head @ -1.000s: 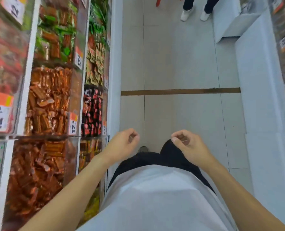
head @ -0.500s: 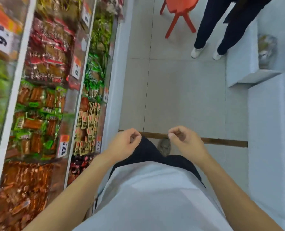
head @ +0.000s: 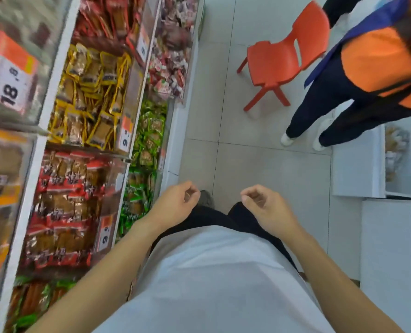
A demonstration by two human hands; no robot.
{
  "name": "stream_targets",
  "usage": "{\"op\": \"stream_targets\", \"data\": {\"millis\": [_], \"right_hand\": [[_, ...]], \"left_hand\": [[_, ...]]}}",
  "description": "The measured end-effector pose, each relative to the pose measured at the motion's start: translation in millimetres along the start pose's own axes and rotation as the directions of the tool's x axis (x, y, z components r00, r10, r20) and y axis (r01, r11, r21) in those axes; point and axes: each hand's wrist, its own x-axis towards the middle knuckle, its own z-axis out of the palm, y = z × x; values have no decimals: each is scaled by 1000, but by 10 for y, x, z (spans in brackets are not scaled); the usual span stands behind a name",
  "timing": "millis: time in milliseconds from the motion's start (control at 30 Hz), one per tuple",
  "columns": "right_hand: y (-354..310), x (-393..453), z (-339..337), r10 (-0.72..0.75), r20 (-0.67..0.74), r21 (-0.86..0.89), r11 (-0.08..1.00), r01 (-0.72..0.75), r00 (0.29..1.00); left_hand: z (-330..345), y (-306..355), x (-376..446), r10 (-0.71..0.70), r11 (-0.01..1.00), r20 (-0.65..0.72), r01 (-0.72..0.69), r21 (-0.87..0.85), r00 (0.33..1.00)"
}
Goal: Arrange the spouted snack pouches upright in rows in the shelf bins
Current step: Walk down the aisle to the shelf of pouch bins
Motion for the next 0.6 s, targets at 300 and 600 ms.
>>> {"op": "stream_targets", "data": {"millis": [300, 600], "right_hand": [[-769, 1883, -954, 109, -34, 116, 988, -105, 993], [-2171, 4198, -2090, -19, 88, -69, 997, 26, 996]], "left_hand": [[-1251, 704, 2309, 2, 999, -16, -1, 41, 1000], [-2233, 1441, 3794, -132, 982, -93, 117, -151, 987]]}}
